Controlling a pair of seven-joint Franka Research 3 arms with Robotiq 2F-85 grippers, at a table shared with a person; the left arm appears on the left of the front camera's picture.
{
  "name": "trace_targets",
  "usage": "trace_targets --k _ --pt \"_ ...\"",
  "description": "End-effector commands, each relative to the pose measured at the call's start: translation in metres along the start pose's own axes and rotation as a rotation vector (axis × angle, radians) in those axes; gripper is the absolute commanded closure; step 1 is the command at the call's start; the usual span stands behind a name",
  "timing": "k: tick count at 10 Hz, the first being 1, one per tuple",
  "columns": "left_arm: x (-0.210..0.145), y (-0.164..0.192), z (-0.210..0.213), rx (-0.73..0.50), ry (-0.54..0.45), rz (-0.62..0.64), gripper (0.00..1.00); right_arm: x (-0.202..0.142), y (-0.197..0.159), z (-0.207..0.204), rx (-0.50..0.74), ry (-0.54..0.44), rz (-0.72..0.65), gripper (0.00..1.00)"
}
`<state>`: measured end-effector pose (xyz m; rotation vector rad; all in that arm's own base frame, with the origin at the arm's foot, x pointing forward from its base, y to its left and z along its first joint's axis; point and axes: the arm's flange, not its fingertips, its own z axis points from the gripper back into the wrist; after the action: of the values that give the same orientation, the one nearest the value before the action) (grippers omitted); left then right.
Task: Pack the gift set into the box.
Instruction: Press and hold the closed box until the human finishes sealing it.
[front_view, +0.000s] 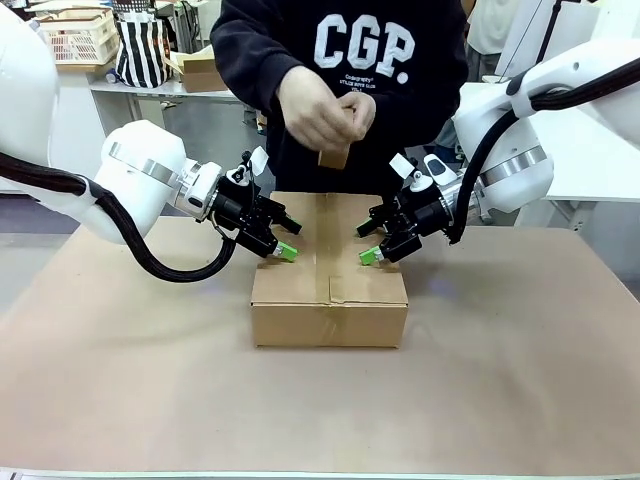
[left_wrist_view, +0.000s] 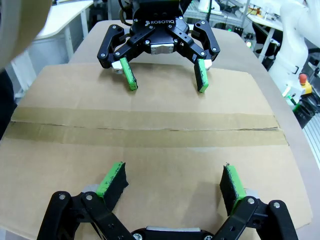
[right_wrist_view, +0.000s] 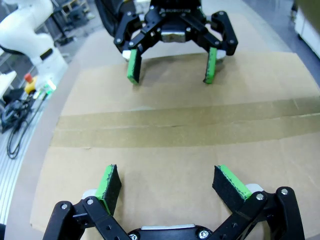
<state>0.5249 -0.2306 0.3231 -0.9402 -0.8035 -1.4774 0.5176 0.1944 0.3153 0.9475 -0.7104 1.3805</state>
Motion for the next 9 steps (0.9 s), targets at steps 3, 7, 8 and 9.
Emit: trace_targets --k 3,7,8,9 --pt "-0.0039 -0.0012 -0.0018 0.0 0.002 -0.011 0.0 -0.004 0.0005 -0.0005 -0.006 0.006 -0.005 0.0" --pt "-0.0039 -0.0012 -0.0018 0.0 0.002 -0.011 0.0 -0.004 0.0005 -0.0005 -0.006 0.006 -0.005 0.0" --pt "-0.0039 -0.0012 -0.0018 0.0 0.002 -0.011 0.0 -0.004 0.0005 -0.0005 -0.006 0.006 -0.005 0.0" --pt "-0.0039 -0.0012 -0.0018 0.0 0.002 -0.011 0.0 -0.004 0.0005 -0.0005 -0.006 0.006 -0.005 0.0"
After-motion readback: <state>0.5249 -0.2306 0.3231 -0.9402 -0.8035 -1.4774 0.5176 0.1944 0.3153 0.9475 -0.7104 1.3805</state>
